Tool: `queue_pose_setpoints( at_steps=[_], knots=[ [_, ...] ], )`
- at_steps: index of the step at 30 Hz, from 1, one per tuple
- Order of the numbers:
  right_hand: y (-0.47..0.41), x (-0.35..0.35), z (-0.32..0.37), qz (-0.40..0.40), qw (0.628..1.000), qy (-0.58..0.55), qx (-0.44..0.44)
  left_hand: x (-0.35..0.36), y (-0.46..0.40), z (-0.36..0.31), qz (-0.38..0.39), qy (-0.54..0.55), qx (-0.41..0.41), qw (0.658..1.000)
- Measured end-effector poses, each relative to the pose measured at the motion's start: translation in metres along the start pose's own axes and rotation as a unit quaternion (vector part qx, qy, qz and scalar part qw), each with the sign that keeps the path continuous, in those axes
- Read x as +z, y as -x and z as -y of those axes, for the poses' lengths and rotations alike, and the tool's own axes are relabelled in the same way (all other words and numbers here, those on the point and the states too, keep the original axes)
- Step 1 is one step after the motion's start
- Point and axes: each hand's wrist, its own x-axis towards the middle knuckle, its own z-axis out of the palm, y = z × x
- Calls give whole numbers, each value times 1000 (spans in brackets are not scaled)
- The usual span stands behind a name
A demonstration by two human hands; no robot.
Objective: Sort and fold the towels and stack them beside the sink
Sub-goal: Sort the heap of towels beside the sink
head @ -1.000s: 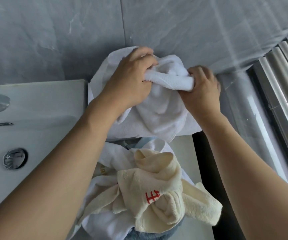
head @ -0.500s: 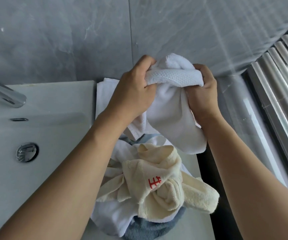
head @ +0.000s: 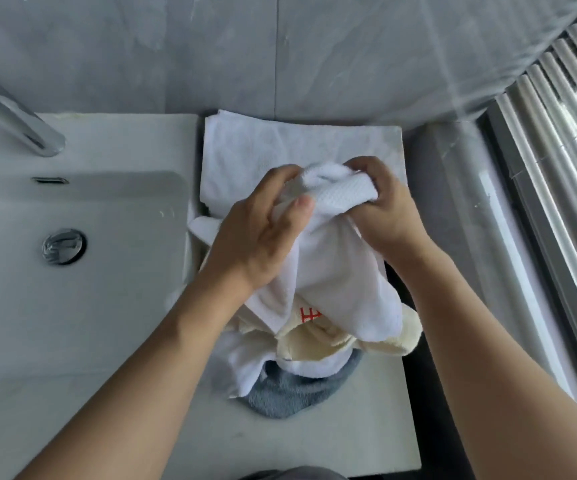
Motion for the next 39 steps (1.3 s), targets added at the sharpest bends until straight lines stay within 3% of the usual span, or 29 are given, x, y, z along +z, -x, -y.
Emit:
queue_pose_setpoints(
  at_steps=[2, 7, 11, 15, 32, 39],
  knots=[
    [14, 10, -4, 37, 999, 28, -20, 10, 16, 23, -15, -35, 15, 999],
    [60, 59, -42, 131, 985, 110, -36, 38, 48, 92, 29, -265, -22, 964],
    [87, 82, -79, 21, 985, 150, -77, 48, 55, 111, 34, -280, 4, 959],
    [90, 94, -89, -42, 976, 174, -126, 56, 54, 127, -16, -246, 19, 969],
    [88, 113, -113, -99, 962, 202, -153, 70, 51, 153, -87, -234, 91, 964],
    [89, 115, -111, -111, 962, 204, -144, 66, 48, 146, -60, -232, 76, 968]
  ],
)
